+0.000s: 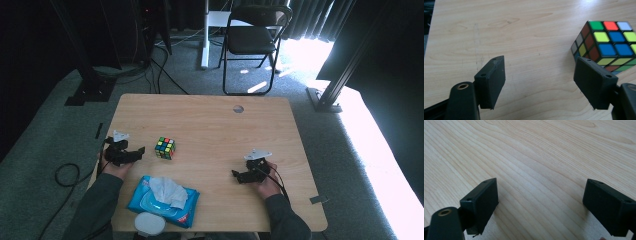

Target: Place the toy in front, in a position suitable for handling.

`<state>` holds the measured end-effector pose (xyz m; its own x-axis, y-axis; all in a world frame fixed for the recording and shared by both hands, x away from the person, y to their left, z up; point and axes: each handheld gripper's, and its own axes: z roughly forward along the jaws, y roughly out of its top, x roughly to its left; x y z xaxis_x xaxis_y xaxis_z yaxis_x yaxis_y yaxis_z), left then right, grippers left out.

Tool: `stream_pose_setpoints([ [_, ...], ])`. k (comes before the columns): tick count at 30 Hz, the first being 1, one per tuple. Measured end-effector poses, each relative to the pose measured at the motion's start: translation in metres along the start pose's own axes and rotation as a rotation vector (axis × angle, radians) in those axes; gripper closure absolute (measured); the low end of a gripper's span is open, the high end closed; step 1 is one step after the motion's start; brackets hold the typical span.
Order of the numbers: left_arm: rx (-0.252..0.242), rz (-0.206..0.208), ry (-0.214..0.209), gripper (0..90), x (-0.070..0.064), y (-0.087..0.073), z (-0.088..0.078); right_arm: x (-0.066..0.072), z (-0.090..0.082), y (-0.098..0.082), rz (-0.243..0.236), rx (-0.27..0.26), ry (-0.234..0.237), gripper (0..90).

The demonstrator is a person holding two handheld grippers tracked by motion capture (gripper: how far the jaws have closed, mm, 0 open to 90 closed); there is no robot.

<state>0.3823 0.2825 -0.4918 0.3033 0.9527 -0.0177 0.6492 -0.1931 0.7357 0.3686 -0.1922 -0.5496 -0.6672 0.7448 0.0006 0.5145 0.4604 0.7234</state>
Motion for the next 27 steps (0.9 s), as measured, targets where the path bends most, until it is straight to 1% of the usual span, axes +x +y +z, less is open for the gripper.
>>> stream_pose_setpoints([
  [3,-0.003,0.005,-0.008,24.8,-0.003,0.005,0.0,0.0,0.0,0.0,0.0,0.0,0.0,12.7],
  [7,-0.009,0.012,-0.034,24.0,-0.009,0.011,0.0,0.0,0.0,0.0,-0.001,0.002,0.0,12.7],
  [10,-0.001,0.029,-0.055,23.1,-0.014,0.014,0.001,0.0,0.0,0.0,0.0,0.001,0.0,12.7],
  [12,0.004,0.035,-0.055,21.0,-0.016,0.016,0.002,0.0,0.0,0.0,0.0,0.001,0.0,12.7],
  [16,-0.002,0.046,-0.092,18.9,-0.023,0.02,0.004,0.0,0.0,0.0,0.0,0.001,0.0,12.7],
  [20,-0.003,0.048,-0.112,16.5,-0.027,0.023,0.005,0.0,0.0,0.0,0.0,0.001,0.0,12.7],
  [23,0.013,0.053,-0.117,16.2,-0.03,0.025,0.007,0.0,0.0,0.0,0.002,0.001,0.0,12.7],
  [26,0.027,0.048,-0.137,14.2,-0.033,0.027,0.009,-0.001,0.001,0.001,0.006,0.001,-0.004,12.7],
  [27,0.029,0.053,-0.14,14.2,-0.033,0.027,0.009,-0.001,0.001,0.001,0.008,0.001,-0.004,12.7],
])
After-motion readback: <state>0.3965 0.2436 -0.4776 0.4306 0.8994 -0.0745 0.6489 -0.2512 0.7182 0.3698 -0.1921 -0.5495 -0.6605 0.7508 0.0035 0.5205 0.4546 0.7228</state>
